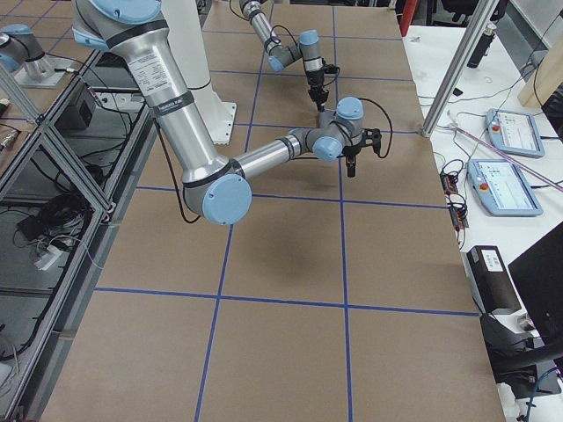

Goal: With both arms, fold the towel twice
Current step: 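Drag the folded towel with the left gripper toward the left arm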

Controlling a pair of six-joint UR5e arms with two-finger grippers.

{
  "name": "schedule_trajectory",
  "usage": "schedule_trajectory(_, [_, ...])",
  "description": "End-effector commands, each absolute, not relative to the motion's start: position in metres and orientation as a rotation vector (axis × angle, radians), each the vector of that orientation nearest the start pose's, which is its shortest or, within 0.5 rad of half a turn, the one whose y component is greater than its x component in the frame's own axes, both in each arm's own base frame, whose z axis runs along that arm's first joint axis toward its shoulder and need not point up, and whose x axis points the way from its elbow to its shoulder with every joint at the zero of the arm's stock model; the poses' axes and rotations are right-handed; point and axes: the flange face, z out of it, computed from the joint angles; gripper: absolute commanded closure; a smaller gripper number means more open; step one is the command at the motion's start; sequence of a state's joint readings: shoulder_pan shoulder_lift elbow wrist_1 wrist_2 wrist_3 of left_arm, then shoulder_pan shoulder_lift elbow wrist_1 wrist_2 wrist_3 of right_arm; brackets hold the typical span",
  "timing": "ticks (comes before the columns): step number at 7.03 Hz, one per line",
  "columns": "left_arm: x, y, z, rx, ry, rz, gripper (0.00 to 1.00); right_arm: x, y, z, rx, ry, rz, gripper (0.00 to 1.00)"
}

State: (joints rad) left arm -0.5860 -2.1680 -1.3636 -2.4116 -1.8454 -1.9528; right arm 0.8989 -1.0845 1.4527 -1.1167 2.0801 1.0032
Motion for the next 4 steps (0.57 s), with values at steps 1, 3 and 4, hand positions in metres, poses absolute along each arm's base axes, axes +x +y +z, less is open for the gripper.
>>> schedule_trajectory(1, [0.542, -0.487, 0.309, -0.110, 1.286, -0.660, 1.00, -0.367, -0.598, 0.383, 0.182, -0.918, 0.097, 0.01])
schedule_trajectory(3, [0.534, -0.481, 0.297, -0.100, 1.313, -0.627, 1.00, -0.367, -0.597, 0.384, 0.182, -0.917, 0.096, 0.01])
schedule_trajectory(4, [0.520, -0.470, 0.305, -0.092, 1.317, -0.592, 1.00, -0.365, -0.597, 0.386, 0.180, -0.917, 0.097, 0.01])
